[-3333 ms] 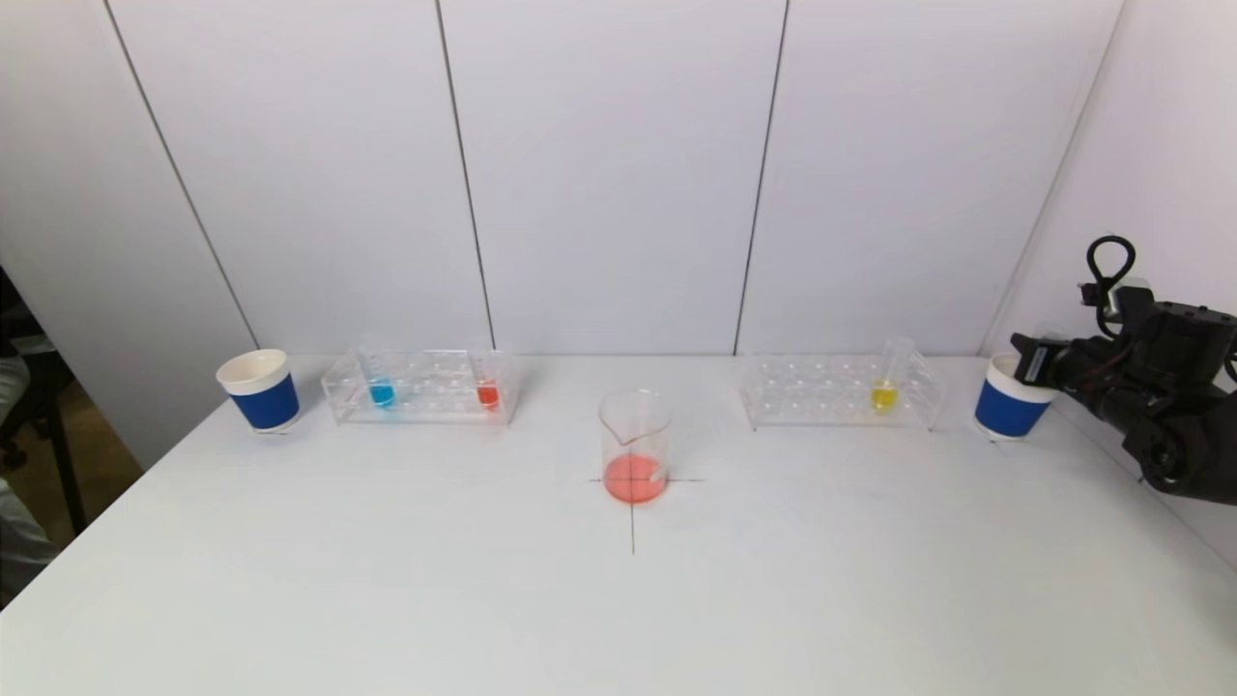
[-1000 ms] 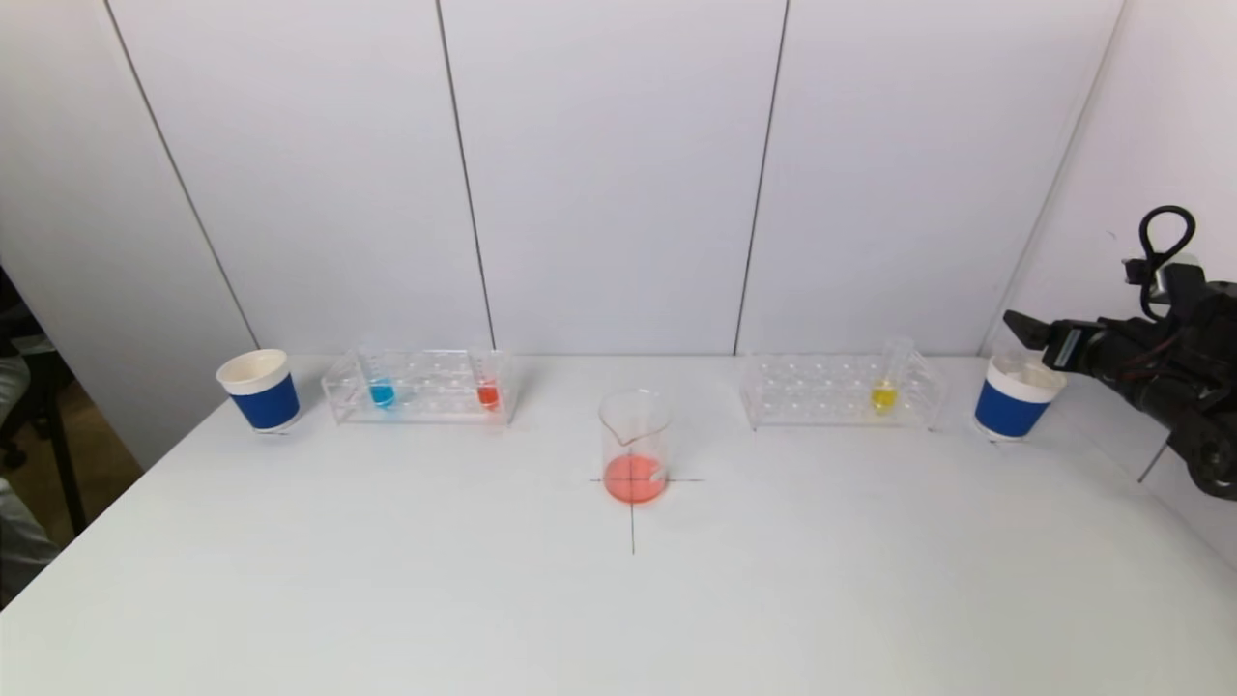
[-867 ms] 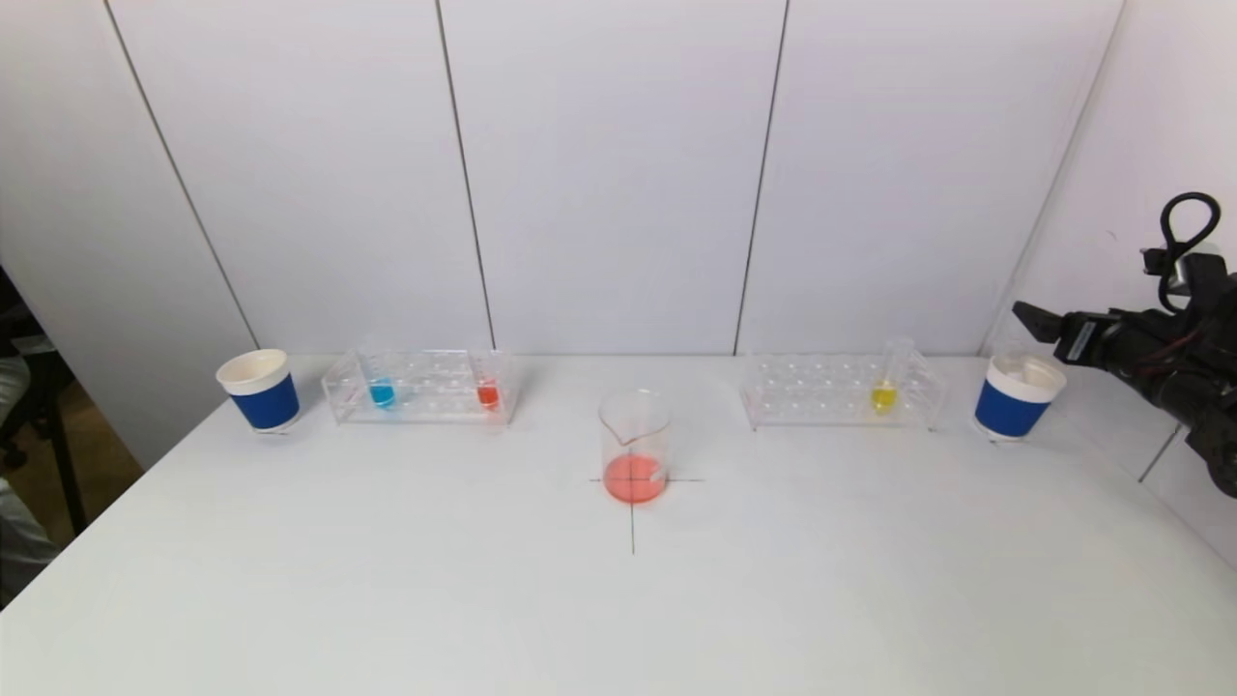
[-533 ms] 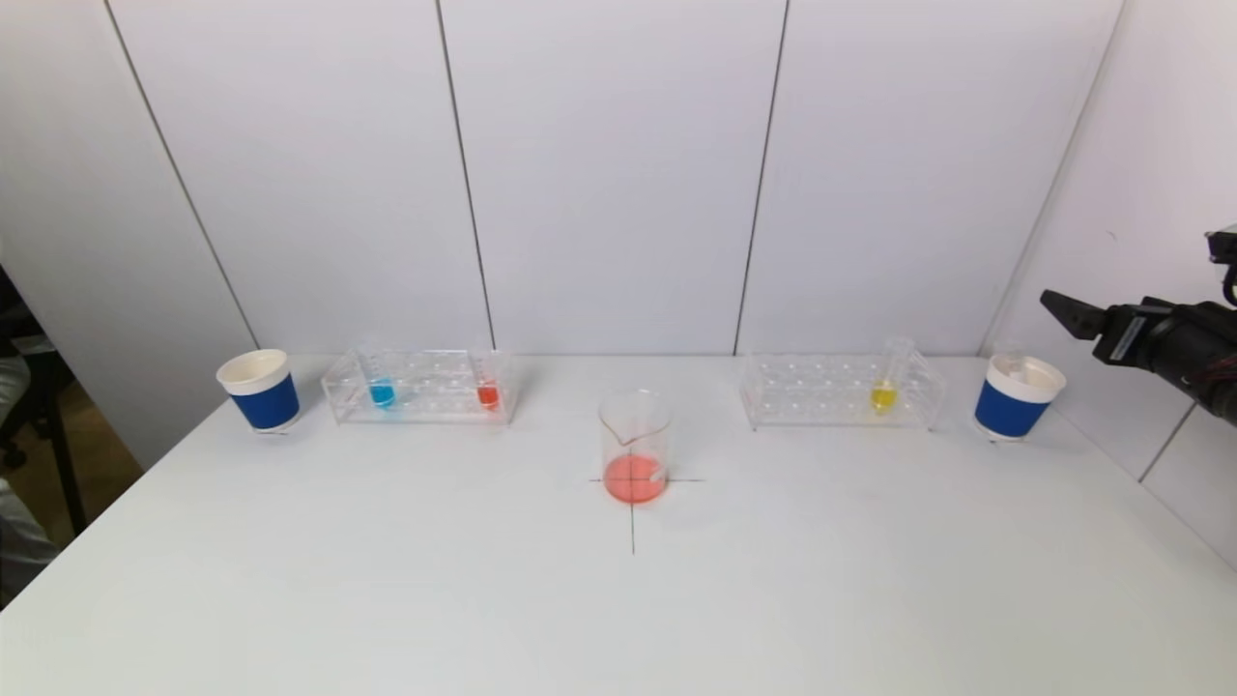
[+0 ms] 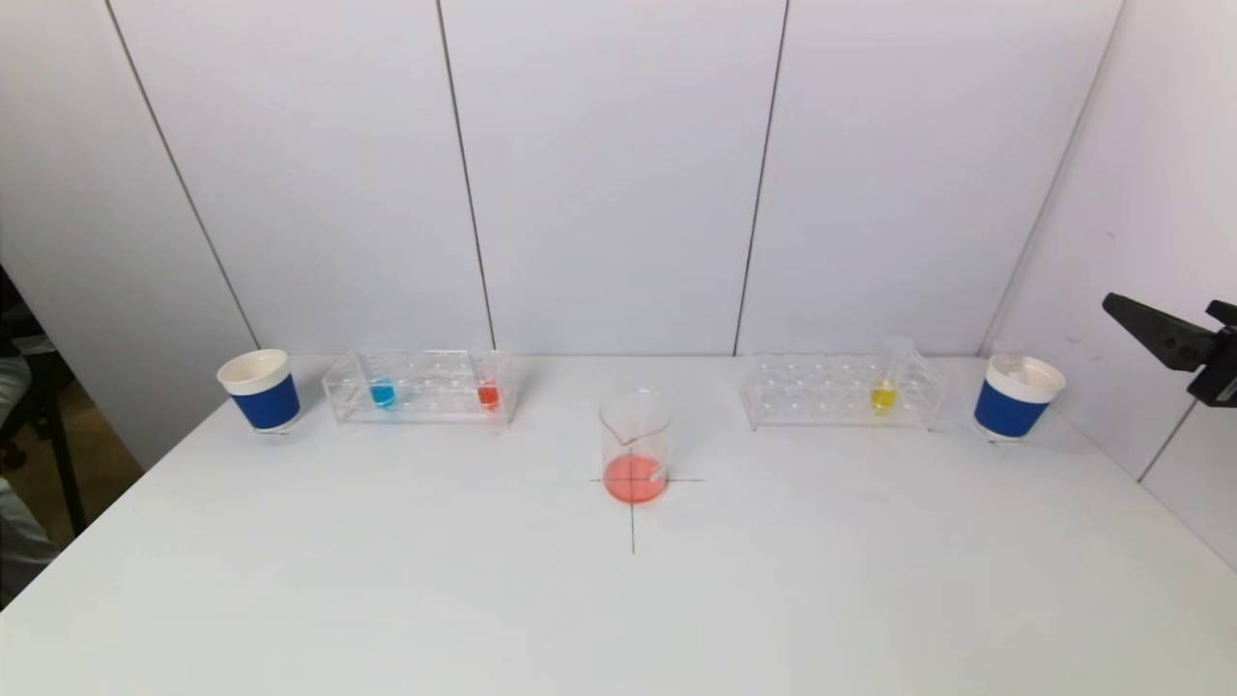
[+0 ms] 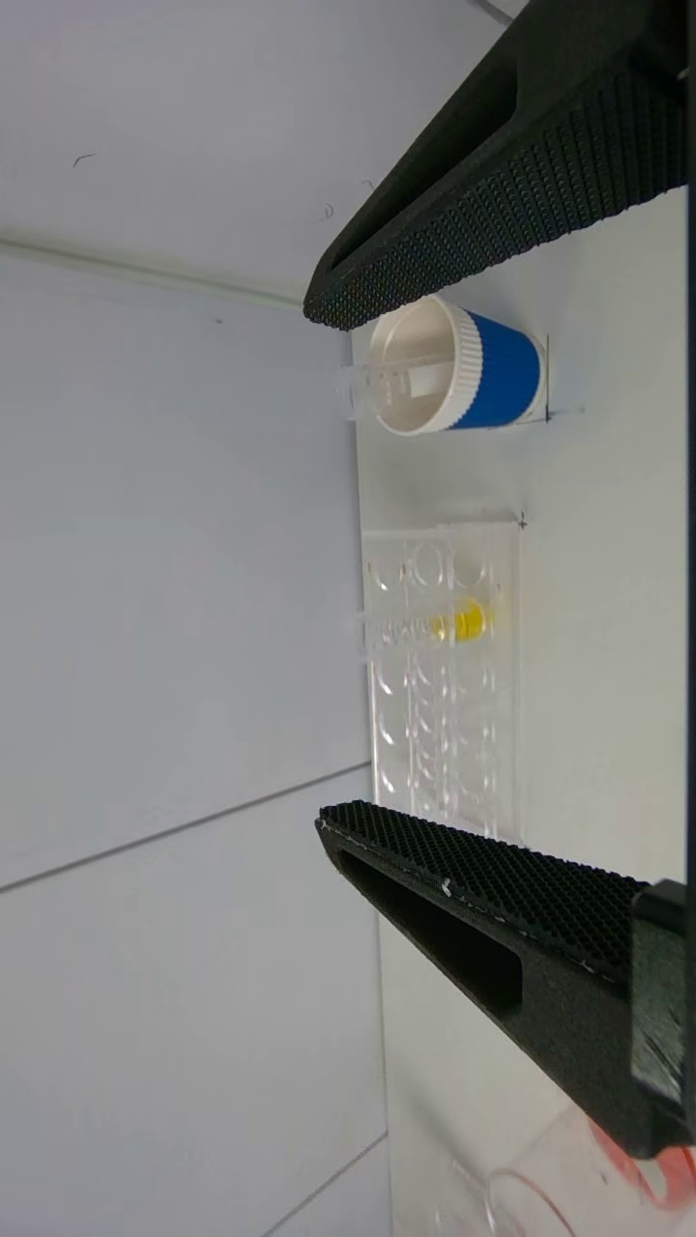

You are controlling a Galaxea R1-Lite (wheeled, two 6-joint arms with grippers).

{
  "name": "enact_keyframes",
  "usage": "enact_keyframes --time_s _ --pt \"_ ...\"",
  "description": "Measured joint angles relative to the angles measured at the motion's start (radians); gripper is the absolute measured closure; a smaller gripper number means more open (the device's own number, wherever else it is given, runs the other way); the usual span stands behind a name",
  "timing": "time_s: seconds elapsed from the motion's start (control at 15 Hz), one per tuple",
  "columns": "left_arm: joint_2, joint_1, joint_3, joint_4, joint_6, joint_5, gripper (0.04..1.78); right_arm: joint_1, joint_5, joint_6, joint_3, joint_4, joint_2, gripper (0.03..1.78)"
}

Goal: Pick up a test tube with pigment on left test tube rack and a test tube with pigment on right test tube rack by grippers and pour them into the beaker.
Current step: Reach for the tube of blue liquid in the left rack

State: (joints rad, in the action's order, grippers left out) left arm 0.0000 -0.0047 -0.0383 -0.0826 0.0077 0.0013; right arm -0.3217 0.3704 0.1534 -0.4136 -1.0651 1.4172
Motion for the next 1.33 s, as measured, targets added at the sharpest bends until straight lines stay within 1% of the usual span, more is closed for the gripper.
enact_keyframes --time_s 0.2,0.33,0.8,0.93,1.07,1.13,1.33 --pt "0.0 0.003 0.0 0.001 -0.001 0.0 0.09 -0.001 0.024 0.02 0.068 0.032 -0.131 0.04" --pt "0.0 0.005 0.001 0.004 0.0 0.0 0.09 0.002 0.032 0.025 0.094 0.083 -0.214 0.04" --pt "0.0 0.005 0.001 0.005 0.0 0.0 0.09 0.004 0.042 0.031 0.087 0.35 -0.51 0.04" --pt "0.0 0.005 0.001 0.005 0.0 0.0 0.09 0.008 0.046 0.043 0.074 0.46 -0.606 0.04" --pt "0.0 0.004 0.001 0.005 0.0 0.0 0.09 0.011 0.061 0.057 0.056 0.584 -0.695 0.04" --pt "0.0 0.004 0.001 0.005 0.0 0.0 0.09 0.011 0.066 0.059 0.051 0.619 -0.724 0.04" --pt "0.0 0.005 0.001 0.005 0.0 0.0 0.09 0.012 0.074 0.061 0.061 0.641 -0.795 0.04"
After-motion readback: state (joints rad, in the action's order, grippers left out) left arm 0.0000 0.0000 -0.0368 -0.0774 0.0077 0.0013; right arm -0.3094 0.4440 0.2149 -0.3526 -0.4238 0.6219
